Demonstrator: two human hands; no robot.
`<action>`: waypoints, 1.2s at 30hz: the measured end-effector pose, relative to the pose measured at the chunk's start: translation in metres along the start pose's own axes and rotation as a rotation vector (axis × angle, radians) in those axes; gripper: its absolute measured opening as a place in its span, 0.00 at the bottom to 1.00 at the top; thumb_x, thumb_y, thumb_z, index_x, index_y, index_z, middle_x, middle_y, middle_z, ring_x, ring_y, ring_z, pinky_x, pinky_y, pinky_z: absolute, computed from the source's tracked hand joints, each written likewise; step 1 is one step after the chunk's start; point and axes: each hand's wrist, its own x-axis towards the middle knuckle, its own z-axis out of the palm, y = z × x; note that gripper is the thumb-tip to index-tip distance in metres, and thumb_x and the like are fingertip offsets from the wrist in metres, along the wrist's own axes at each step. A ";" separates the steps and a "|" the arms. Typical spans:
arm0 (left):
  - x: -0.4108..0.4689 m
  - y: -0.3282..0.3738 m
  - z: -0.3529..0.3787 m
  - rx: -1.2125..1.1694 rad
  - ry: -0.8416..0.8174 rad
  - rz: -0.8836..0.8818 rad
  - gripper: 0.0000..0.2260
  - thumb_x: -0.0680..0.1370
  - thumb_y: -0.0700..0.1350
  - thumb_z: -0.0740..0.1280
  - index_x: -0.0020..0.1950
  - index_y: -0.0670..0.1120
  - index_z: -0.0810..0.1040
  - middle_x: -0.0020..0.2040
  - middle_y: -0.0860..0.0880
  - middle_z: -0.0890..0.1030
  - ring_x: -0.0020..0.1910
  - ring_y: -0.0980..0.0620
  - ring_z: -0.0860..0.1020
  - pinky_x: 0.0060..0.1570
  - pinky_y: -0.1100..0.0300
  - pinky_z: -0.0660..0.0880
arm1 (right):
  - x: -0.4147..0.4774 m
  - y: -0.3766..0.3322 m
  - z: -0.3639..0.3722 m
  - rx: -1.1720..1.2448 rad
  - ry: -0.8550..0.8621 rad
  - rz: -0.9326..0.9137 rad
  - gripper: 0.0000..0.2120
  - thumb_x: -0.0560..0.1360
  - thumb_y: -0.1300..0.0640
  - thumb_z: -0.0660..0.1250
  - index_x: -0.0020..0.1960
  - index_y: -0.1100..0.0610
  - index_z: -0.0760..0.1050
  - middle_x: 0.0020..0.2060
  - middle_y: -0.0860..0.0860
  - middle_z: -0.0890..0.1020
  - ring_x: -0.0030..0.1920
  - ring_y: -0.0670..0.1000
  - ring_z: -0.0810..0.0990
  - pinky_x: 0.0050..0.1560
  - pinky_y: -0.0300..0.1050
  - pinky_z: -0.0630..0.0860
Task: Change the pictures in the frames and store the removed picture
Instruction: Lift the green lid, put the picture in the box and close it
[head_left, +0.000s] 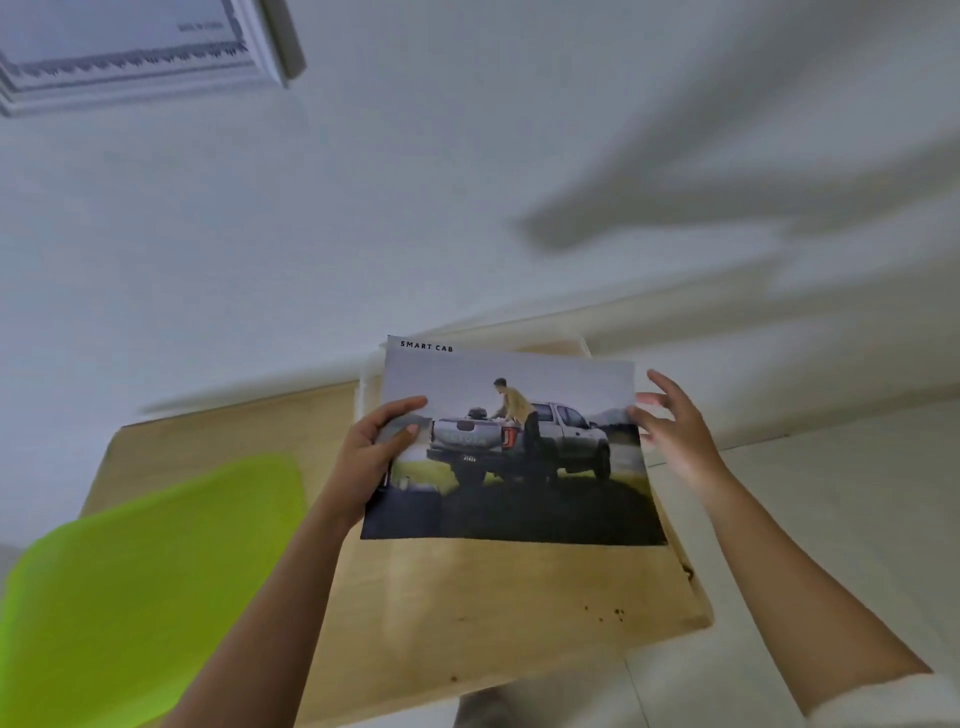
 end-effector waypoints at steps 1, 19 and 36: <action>0.005 -0.003 -0.005 -0.031 0.024 -0.014 0.14 0.76 0.32 0.63 0.58 0.45 0.78 0.51 0.44 0.81 0.44 0.50 0.80 0.44 0.61 0.79 | 0.007 -0.003 0.008 0.023 -0.016 0.000 0.27 0.76 0.57 0.66 0.72 0.49 0.61 0.62 0.52 0.73 0.62 0.55 0.73 0.60 0.53 0.74; 0.114 -0.050 -0.024 0.406 0.103 -0.300 0.17 0.77 0.37 0.64 0.65 0.47 0.70 0.64 0.40 0.69 0.58 0.42 0.74 0.55 0.50 0.77 | 0.093 -0.008 0.085 -0.238 -0.110 0.048 0.27 0.77 0.64 0.62 0.73 0.51 0.60 0.69 0.53 0.69 0.67 0.54 0.69 0.55 0.40 0.68; 0.092 -0.057 0.009 0.990 0.115 -0.159 0.24 0.81 0.50 0.57 0.75 0.45 0.58 0.77 0.48 0.51 0.76 0.49 0.45 0.73 0.53 0.47 | 0.083 0.001 0.109 -0.623 -0.324 -0.010 0.30 0.80 0.51 0.57 0.76 0.57 0.47 0.76 0.54 0.53 0.75 0.54 0.53 0.73 0.50 0.54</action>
